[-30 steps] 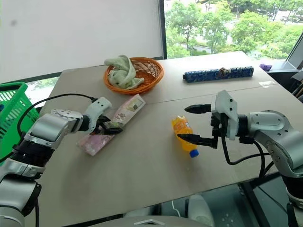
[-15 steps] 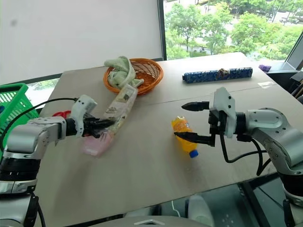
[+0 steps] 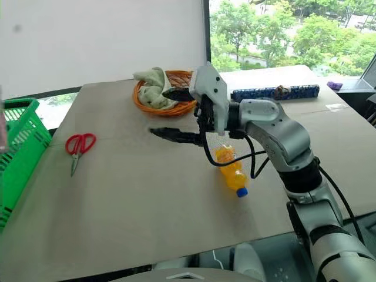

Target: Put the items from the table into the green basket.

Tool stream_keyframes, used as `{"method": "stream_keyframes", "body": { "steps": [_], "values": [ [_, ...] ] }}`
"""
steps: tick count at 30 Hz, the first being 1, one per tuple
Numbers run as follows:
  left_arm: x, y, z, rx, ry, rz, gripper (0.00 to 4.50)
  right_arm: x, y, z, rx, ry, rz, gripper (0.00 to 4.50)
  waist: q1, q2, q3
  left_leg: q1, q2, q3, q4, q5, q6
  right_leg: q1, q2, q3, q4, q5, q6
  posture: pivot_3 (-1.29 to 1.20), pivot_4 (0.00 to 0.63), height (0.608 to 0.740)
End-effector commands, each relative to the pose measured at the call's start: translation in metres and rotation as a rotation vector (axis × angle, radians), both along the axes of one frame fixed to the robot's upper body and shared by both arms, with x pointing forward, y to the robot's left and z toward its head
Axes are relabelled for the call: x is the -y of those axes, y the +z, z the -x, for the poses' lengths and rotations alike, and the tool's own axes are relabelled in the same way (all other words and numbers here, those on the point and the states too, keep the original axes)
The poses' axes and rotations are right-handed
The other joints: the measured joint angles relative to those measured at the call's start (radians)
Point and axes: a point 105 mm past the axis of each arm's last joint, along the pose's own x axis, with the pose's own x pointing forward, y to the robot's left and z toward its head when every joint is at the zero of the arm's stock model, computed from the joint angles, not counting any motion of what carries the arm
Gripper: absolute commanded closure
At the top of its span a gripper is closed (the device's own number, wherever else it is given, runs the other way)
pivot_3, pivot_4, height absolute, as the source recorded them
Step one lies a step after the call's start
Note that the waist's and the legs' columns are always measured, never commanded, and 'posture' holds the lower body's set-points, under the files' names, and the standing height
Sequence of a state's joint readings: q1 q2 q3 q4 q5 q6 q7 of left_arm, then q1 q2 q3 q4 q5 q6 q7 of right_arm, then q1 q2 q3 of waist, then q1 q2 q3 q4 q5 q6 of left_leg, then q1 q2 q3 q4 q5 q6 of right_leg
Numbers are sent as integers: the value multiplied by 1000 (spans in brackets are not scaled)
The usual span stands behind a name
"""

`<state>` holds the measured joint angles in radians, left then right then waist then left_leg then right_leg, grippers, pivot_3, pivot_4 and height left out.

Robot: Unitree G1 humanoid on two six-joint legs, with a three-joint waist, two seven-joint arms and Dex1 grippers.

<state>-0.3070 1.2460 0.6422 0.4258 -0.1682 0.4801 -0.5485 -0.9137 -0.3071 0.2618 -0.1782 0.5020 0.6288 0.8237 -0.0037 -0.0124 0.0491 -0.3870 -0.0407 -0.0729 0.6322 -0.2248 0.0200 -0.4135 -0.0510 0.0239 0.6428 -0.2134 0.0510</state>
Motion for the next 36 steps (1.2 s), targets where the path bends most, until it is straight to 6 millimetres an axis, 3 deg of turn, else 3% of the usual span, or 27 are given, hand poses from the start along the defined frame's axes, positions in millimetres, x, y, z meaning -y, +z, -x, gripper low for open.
{"method": "stream_keyframes", "body": {
  "steps": [1,4,6,7,9,13,14,16,17,18,20,24,25,26,30,33,36],
  "values": [
    [-30,16,16,-41,88,-161,4166,-7,17,-2,39,-7,-25,0,11,0,0,0,0,0,-1,-1,-2,0,0,0,0,0,0,109,0,740],
    [-52,-1,26,-172,152,-236,4166,-12,23,2,47,20,-40,0,24,-2,-1,0,-1,-1,-2,-2,-3,0,-1,-2,-1,0,0,114,0,740],
    [-57,-15,27,-216,150,-195,4166,-13,23,3,45,30,-44,0,34,-5,-3,-1,-2,-2,-2,-2,-3,0,-1,-3,0,0,0,114,0,740],
    [-57,-20,25,-228,131,-179,3488,-13,21,3,47,33,-38,0,36,-7,-4,-1,-2,-2,-1,-2,-3,0,-1,-3,0,0,0,103,0,740],
    [-54,-22,19,-204,102,-160,2809,-11,18,5,48,36,-27,0,41,-11,-7,-2,-2,-2,-1,-2,-3,0,0,-4,0,0,0,93,0,740],
    [-32,6,-2,-8,-24,-111,1048,-3,15,8,52,50,-25,0,47,-17,-11,-4,-1,-3,2,-2,-3,0,-1,-6,0,0,0,88,0,740],
    [-21,10,-10,30,-94,-68,1048,-1,16,8,52,43,-28,0,45,-17,-11,-4,-1,-3,2,-2,-3,0,-1,-7,0,0,1,85,0,740],
    [14,13,-30,70,-271,42,1048,6,15,6,46,25,-30,0,44,-17,-11,-4,-1,-3,2,-2,-4,0,-2,-6,0,0,1,89,0,740],
    [43,10,-41,71,-391,126,1048,12,14,5,39,12,-30,0,44,-17,-11,-4,-1,-3,2,-2,-4,0,-2,-6,1,0,0,90,0,740],
    [85,4,-50,48,-543,240,1048,21,12,2,21,-14,-28,0,44,-17,-11,-4,-1,-3,2,-2,-3,0,-2,-6,1,0,0,91,0,740],
    [157,-16,-49,-69,-777,357,1048,38,9,-3,-9,-64,-18,0,41,-17,-11,-6,0,-3,3,-2,-3,0,-4,-6,0,0,0,86,0,740],
    [264,-62,-33,-281,-1017,531,1048,91,-14,-1,-35,-151,108,0,25,-20,-13,-8,-1,-3,4,-2,-1,-1,-4,-4,-1,0,1,28,0,740],
    [290,-71,-26,-332,-1113,471,1048,109,-22,6,-63,-162,159,0,10,-14,-10,-8,-1,-3,4,-1,3,0,-4,-5,0,0,1,20,0,740],
    [307,-81,-21,-376,-1170,391,1048,122,-27,12,-86,-171,192,0,10,-12,-10,-8,1,-2,4,0,3,-1,-3,-3,0,0,0,10,0,740],
    [340,-116,-16,-535,-1406,-13,1048,154,-41,28,-160,-214,272,0,-7,-4,-6,-5,2,5,2,-1,3,0,-1,1,0,-2,-4,-18,0,740],
    [364,-123,-27,-561,-1571,-151,1048,167,-51,35,-182,-242,324,0,-9,-1,-3,0,4,14,3,0,3,3,6,2,0,-4,-9,-52,0,740],
    [382,-130,-42,-579,-1665,-261,161,172,-57,39,-191,-271,348,0,-15,1,-1,4,8,17,9,0,3,10,8,2,-1,-6,-6,-95,0,740]
  ]
}}
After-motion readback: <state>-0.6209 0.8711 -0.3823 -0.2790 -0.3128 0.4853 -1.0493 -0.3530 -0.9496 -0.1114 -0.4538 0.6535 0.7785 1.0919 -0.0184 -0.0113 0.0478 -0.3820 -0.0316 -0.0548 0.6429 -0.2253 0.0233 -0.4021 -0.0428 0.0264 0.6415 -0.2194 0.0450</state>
